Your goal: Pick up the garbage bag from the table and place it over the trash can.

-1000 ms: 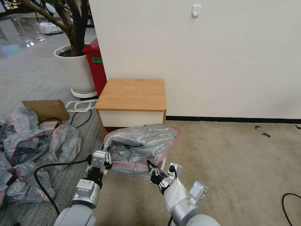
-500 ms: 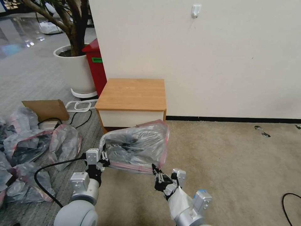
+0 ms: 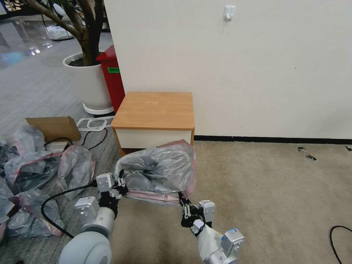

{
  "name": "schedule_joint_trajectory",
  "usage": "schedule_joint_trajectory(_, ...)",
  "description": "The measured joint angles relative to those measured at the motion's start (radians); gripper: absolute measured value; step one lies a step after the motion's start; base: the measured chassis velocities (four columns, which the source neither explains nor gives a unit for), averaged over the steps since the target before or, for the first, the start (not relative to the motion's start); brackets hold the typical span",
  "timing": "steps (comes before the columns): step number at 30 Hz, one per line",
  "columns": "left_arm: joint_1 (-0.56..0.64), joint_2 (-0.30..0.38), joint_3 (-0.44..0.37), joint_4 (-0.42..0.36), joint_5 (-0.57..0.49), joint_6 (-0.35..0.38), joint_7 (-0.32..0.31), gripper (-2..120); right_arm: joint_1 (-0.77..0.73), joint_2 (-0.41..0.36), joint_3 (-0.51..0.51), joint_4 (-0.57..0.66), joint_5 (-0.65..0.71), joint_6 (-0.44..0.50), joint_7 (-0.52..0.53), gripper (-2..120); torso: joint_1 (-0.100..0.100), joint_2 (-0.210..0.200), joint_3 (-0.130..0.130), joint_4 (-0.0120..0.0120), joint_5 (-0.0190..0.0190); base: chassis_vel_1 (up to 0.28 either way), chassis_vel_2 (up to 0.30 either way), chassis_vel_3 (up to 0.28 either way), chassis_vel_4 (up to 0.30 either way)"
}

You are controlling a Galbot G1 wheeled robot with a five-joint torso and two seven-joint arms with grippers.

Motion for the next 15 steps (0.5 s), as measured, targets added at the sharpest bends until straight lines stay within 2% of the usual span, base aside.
schedule_joint_trajectory(11, 0.002, 0.004, 0.001, -0.017, -0.106, 0.041, -0.014, 0, 0.049, -0.042, 0.071, -0.055, -0.034, -0.007, -0.001, 0, 0.0, 0.0, 0.0, 0.0, 0.0, 0.0, 0.0, 0.0, 0.0)
schedule_joint_trajectory(15, 0.003, 0.002, -0.002, -0.02, -0.117, 0.045, -0.024, 0, 0.056, -0.052, 0.088, -0.062, -0.042, -0.005, 0.007, 8, 0.0, 0.0, 0.0, 0.0, 0.0001, 0.0, 0.0, 0.0, 0.0)
